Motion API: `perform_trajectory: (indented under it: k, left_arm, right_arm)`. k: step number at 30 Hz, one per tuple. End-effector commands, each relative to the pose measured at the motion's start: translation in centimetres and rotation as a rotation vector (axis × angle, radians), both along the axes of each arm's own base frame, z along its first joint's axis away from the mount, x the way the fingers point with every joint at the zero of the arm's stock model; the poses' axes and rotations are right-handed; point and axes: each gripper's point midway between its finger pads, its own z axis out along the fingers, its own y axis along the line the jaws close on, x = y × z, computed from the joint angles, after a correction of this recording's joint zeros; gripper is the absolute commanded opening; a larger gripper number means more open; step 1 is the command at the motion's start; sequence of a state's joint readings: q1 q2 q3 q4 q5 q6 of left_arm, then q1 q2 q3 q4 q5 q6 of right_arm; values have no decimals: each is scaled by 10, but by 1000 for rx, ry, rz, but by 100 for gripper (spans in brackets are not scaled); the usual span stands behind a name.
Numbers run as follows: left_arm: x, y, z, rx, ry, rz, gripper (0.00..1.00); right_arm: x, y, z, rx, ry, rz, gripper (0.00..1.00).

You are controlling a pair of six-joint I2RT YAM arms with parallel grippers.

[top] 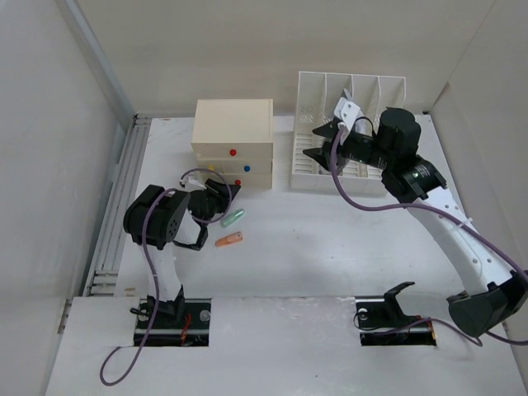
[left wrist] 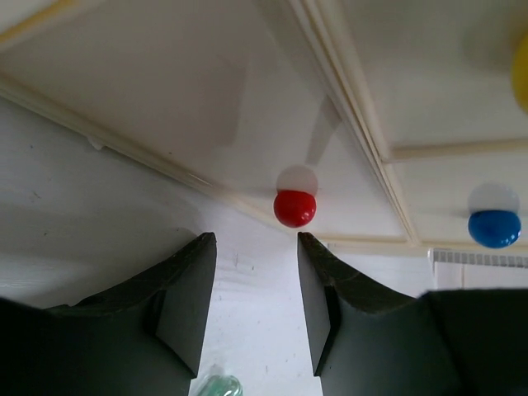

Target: Organize the desk

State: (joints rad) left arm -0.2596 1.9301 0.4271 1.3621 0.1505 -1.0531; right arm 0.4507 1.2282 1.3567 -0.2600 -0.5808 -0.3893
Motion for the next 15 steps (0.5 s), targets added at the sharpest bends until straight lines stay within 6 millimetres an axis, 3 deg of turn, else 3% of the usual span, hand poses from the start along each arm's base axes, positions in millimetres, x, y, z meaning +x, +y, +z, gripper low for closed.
perform_trajectory:
  k: [1,15]
  left_arm:
    - [16,7,89,-153,-363,60,41]
    - [24,9,102,-245,-415,92,41]
  right_arm:
    - [1,1,14,23,-56,18,61]
    - [4,5,7,12,-47,37,61]
